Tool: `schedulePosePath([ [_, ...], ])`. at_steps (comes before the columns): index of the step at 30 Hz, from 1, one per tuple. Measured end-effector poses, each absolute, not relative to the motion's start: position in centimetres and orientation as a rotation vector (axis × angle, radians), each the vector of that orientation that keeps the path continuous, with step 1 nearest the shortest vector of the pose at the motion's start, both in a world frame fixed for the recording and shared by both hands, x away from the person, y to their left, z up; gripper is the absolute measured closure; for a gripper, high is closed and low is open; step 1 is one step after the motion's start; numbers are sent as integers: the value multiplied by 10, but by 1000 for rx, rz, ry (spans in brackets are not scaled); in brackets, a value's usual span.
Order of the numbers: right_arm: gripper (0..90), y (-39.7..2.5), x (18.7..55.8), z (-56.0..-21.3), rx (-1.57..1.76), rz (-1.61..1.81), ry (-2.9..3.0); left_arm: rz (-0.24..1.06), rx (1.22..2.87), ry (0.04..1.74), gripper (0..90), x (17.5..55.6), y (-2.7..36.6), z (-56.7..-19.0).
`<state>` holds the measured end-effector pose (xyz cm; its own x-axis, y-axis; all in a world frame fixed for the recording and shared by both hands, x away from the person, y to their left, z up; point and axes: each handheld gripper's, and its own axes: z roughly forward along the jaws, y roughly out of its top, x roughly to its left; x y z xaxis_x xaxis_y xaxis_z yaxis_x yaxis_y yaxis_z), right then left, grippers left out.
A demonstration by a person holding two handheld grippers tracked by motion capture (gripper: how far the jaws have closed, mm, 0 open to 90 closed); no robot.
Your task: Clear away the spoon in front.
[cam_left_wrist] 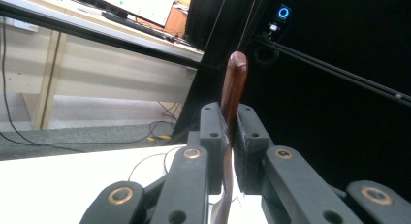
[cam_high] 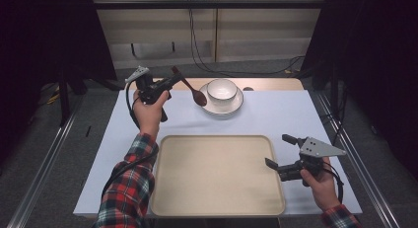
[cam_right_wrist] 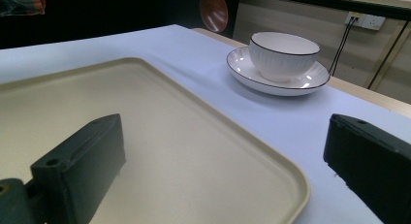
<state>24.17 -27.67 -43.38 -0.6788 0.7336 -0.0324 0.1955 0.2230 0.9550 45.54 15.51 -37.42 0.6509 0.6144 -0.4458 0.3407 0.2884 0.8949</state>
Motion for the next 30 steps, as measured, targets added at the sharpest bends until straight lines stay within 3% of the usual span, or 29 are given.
schedulePosePath([
  [30,8,-273,241,-435,865,1453,2032,123,1466,842,841,417,176,-376],
])
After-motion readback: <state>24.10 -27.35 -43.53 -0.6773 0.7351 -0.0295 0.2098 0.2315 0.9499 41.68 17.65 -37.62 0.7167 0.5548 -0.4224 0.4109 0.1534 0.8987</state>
